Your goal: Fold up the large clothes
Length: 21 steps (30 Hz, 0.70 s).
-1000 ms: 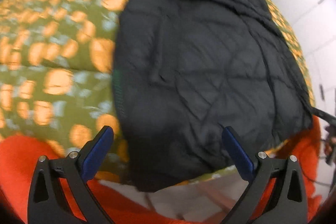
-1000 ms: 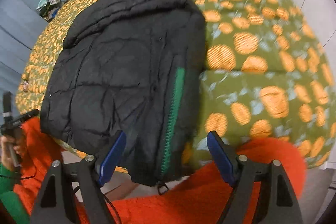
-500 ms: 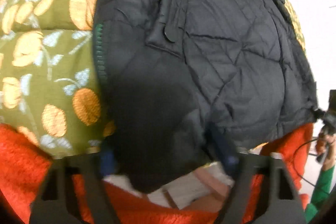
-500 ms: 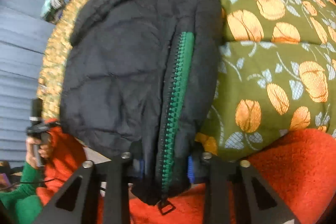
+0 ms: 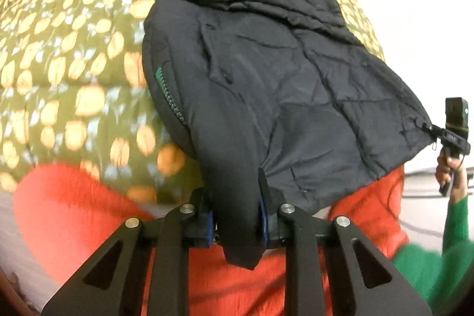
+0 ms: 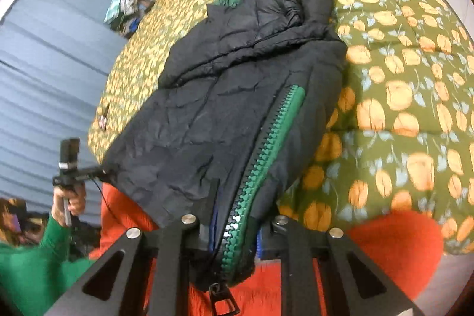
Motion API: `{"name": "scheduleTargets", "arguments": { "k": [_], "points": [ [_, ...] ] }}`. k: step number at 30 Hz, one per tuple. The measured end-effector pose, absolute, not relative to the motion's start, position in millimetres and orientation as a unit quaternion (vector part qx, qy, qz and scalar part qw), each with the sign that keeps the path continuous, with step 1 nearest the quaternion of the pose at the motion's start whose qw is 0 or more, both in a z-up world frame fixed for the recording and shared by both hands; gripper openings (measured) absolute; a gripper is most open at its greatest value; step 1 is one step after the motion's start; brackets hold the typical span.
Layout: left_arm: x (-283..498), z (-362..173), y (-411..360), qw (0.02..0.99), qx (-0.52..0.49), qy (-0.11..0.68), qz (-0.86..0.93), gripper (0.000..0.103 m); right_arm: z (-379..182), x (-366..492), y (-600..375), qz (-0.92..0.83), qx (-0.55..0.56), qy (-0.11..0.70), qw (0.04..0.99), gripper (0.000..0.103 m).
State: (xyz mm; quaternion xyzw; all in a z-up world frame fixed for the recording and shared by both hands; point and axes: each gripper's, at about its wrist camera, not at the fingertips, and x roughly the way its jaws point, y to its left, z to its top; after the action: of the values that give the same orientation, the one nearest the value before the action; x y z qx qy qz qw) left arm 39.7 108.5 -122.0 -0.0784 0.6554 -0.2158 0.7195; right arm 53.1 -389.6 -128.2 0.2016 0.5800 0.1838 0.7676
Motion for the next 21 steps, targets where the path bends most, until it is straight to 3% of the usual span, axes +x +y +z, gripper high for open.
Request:
{"name": "scheduleTargets", "arguments": {
  "k": [9,15,21],
  "points": [
    [-41.7,-83.1,145.0,0.671,-0.085,0.700,-0.231,0.020,-113.1,-30.6,-393.8,0.209,0.279,0.605,0.716,0.018],
    [31.1,-49.7,153.6,0.729,-0.138,0.619,-0.257,0.020,-95.2,9.4,-406.9,0.220,0.329,0.545,0.739,0.018],
    [148.7,-100.4,147.8,0.761,-0.179,0.573,-0.247,0.020,-125.9,112.7,-426.8,0.227,0.381,0.483,0.755,0.018]
  ]
}}
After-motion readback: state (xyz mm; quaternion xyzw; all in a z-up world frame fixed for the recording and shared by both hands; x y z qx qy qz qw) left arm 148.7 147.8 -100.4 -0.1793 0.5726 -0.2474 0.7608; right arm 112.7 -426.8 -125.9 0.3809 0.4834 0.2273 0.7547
